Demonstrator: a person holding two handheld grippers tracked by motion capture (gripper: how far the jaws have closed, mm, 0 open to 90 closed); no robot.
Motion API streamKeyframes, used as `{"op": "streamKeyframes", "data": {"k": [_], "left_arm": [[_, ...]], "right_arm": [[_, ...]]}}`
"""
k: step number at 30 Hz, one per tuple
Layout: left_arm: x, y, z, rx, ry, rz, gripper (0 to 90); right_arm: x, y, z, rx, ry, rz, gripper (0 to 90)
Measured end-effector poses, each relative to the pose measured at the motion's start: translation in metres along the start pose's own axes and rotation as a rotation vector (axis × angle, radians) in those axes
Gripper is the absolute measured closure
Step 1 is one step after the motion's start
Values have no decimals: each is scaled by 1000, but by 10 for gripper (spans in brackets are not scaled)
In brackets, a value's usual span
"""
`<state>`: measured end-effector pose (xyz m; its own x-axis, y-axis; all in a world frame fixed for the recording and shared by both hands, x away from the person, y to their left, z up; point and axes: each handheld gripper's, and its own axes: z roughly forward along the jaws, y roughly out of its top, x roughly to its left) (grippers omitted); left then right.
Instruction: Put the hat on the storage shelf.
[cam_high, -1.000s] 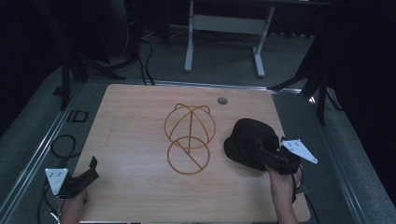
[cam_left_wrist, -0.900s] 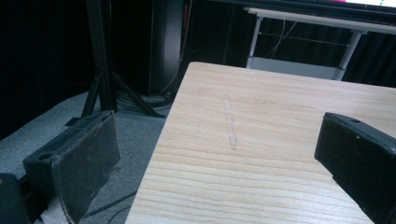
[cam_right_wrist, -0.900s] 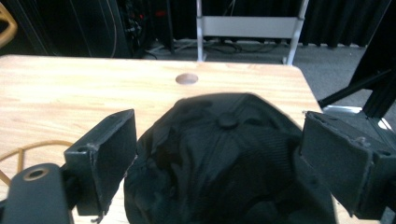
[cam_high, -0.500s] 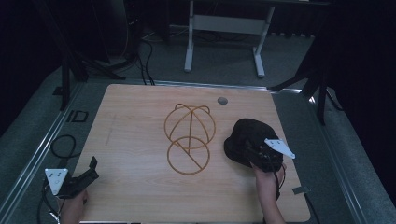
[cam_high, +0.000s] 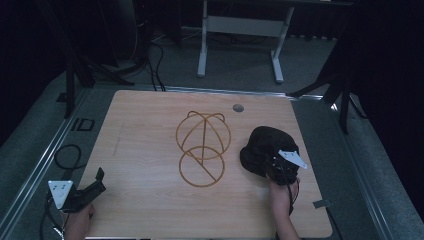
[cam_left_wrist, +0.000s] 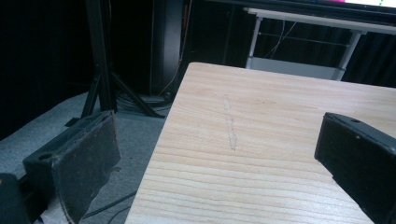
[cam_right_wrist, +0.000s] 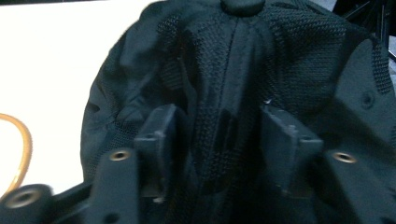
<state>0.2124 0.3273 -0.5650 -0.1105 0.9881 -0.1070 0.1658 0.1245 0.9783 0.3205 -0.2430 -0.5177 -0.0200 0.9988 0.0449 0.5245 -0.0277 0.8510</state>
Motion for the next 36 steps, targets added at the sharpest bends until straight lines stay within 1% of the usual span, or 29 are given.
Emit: {"op": "streamKeyframes", "data": {"k": [1, 3, 4, 7, 9, 11, 12, 15, 20, 25, 29, 30, 31, 34, 36], "left_arm": [[0, 0, 0, 0, 0, 1, 5], [0, 0, 0, 0, 0, 1, 5], [0, 0, 0, 1, 0, 1, 5], [0, 0, 0, 1, 0, 0, 5], [0, 0, 0, 1, -1, 3, 5], [0, 0, 0, 1, -1, 3, 5], [0, 0, 0, 1, -2, 2, 5], [0, 0, 0, -1, -2, -2, 5], [0, 0, 0, 0, -4, -1, 5], [1, 0, 0, 4, -6, -5, 5], [1, 0, 0, 3, -5, -6, 5], [0, 0, 0, 3, -4, -5, 5], [0, 0, 0, 3, -4, -5, 5], [1, 0, 0, 3, -5, -6, 5], [1, 0, 0, 3, -5, -5, 5]], "right_arm": [[0, 0, 1, 5, -2, -6, 543], [-1, 1, 4, 14, -6, -14, 609], [-2, 1, 5, 16, -4, -15, 662], [-4, 2, 6, 23, -4, -26, 778], [-6, 3, 5, 23, -5, -31, 825], [-7, 3, 5, 18, -3, -27, 825], [-8, 4, 4, 14, -3, -31, 851], [-9, 6, 2, 12, 1, -39, 868], [-13, 12, 0, 1, 14, -46, 871], [-17, 21, -6, -13, 32, -74, 872], [-20, 27, -10, -24, 45, -73, 873], [-21, 29, -12, -32, 54, -78, 873], [-21, 32, -14, -40, 55, -93, 874], [-22, 37, -19, -59, 63, -109, 874], [-23, 41, -25, -81, 76, -115, 873]]}}
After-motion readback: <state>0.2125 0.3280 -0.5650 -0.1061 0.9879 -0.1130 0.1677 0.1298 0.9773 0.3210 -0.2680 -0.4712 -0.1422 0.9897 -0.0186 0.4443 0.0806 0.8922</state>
